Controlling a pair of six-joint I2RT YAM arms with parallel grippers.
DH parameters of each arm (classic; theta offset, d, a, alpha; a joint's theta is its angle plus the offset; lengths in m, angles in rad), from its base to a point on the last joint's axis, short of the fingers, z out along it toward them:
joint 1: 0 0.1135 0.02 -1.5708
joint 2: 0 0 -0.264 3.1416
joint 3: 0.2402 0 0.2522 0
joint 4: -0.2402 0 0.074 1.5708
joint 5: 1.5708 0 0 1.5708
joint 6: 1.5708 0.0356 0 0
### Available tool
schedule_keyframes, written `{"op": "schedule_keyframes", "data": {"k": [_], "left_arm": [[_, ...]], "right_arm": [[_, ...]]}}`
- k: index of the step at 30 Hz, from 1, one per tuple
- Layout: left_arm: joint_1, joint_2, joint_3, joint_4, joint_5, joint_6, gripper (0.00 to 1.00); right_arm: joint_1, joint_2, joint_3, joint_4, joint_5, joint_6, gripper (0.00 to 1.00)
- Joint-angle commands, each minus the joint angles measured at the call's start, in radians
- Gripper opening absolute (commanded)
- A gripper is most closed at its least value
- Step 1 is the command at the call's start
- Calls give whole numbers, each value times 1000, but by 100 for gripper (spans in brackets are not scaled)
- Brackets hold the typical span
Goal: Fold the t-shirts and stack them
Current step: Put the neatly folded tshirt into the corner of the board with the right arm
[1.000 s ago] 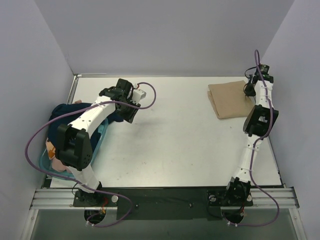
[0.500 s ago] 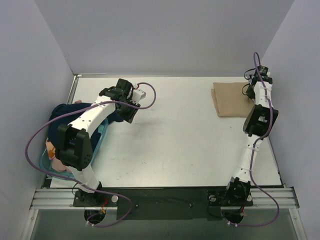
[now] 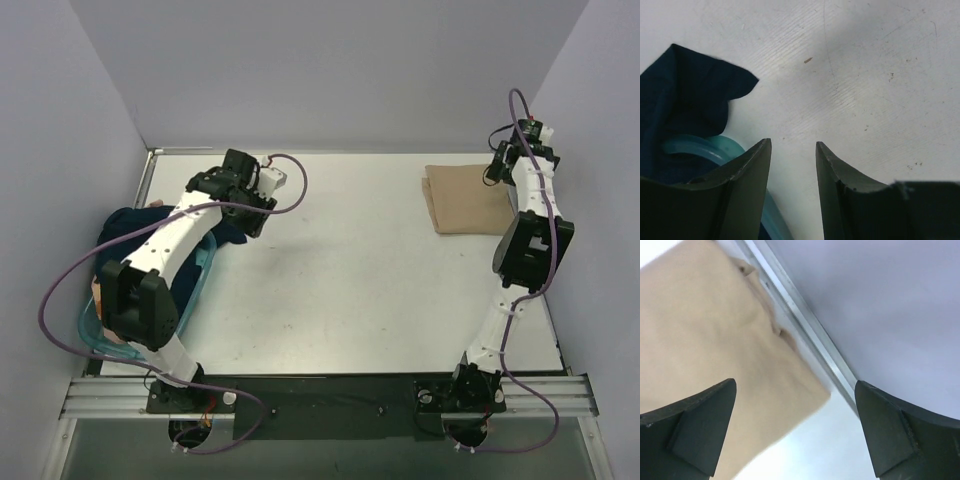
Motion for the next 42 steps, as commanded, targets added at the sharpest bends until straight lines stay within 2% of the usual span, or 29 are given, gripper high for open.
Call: {"op": "schedule_keyframes", "data": {"k": [1,3,4,5,6,9,12,14,20,24,30,42], "left_arm": [[40,-197,-5,65,-30,-1,53],[50,-318,-109,234,-61,-38,57],[49,-347,-196,286,-116,-81,57],[46,-382,-238,379,-148,-122,57],[44,-396,-291,402,-214,-188,57],[47,-439,-394,487,-299,-279,55],[50,-488,-550,564,-358,-276,54],[50,-516,-638,631,-420,-267,52],[50,-636,-859,817,-495,-274,49],[50,-702,-965,861,-510,-277,47],[49,-762,-1108,938,-533,-285,46],[58,-782,-1143,970,-536,-299,46]], "right_arm": [[98,-399,-260,182,54,-37,100],[148,-561,-589,320,-19,-78,100],[169,-667,-660,360,-94,-84,100],[178,-714,-814,446,-146,-84,100],[185,-768,-899,479,-242,-84,100],[205,-976,-1233,682,-372,-96,100],[229,-1145,-1447,813,-461,-96,100],[249,-1222,-1572,875,-467,-101,100],[332,-1392,-1852,1049,-369,-51,100],[373,-1444,-1983,1132,-325,-51,100],[404,-1474,-2019,1149,-277,-31,100],[429,-1422,-1988,1139,-276,-47,100]]}}
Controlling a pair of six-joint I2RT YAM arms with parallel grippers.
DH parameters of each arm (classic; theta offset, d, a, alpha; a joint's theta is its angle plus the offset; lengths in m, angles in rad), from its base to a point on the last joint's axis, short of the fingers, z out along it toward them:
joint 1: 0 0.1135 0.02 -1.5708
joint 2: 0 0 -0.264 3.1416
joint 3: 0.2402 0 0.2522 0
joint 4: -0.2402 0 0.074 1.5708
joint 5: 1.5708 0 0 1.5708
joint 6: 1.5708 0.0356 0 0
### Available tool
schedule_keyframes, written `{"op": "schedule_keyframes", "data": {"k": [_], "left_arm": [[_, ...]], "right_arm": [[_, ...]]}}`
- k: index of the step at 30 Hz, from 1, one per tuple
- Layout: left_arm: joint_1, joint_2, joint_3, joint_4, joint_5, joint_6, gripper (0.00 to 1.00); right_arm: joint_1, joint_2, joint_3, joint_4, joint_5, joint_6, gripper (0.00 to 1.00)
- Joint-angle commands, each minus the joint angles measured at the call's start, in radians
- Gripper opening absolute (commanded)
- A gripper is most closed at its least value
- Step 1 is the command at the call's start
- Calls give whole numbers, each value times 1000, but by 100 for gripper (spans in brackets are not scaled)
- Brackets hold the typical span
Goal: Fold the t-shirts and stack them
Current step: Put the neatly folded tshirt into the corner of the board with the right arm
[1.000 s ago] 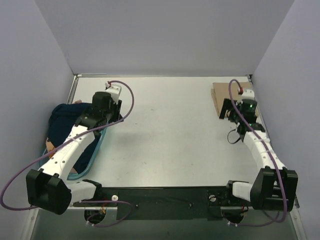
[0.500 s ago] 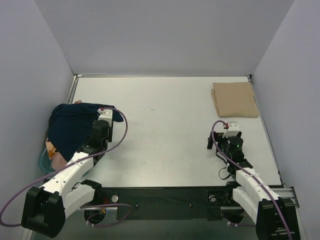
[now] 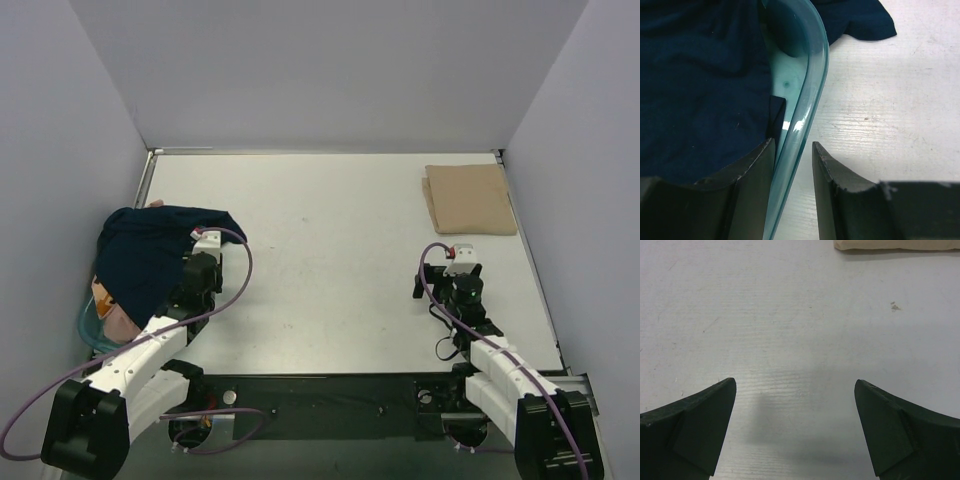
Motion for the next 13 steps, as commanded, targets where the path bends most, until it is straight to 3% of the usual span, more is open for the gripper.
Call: {"op": "schedule_keyframes", "data": {"k": [1,13], "left_arm": [[10,-16,3,63,-7,-20,46],[13,-19,-1,69,19,-25,46]], "right_arm": [[13,9,38,55,20,-1,100],[15,33,54,46,26,1,100]]}}
